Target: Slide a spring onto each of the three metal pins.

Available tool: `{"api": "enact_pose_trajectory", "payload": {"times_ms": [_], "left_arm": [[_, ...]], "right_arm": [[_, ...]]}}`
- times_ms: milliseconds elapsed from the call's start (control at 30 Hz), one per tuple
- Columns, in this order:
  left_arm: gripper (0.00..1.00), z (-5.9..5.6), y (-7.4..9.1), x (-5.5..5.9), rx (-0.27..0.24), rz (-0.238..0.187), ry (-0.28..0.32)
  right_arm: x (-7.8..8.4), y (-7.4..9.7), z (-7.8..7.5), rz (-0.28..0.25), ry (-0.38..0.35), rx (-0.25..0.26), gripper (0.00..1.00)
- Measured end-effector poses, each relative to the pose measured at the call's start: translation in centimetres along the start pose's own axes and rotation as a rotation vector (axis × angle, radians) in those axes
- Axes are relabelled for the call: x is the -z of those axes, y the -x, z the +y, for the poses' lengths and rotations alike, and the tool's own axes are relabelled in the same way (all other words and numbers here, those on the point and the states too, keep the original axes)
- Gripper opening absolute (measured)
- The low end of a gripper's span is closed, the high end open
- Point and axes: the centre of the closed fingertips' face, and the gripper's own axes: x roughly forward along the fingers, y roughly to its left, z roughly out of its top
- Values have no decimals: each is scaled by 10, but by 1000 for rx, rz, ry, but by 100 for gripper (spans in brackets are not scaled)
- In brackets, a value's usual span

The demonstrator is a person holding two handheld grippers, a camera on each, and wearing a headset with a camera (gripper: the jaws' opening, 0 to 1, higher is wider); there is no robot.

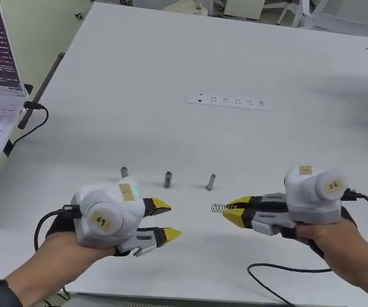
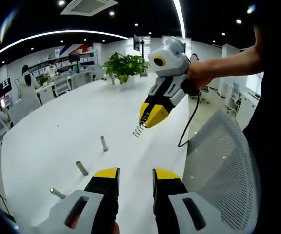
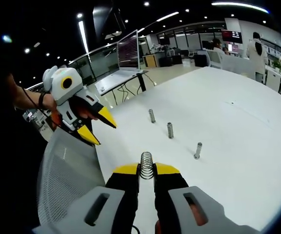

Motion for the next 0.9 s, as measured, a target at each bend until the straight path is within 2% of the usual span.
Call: {"api": "enact_pose_trajectory", "payload": {"times_ms": [200,433,667,900], "left_arm": [[26,14,10,16,-48,8,50],[29,31,25,23,-112,-9,119],[32,44,36,33,-160,-10,159],[36,54,46,42,-206,-15,198]], "right_arm": [[0,3,-24,25,-5,53,8],[1,4,-47,52,-9,101,8],[-4,2,-59,60,3,120,8],[-2,-4,-70,91,5,131,8]]}}
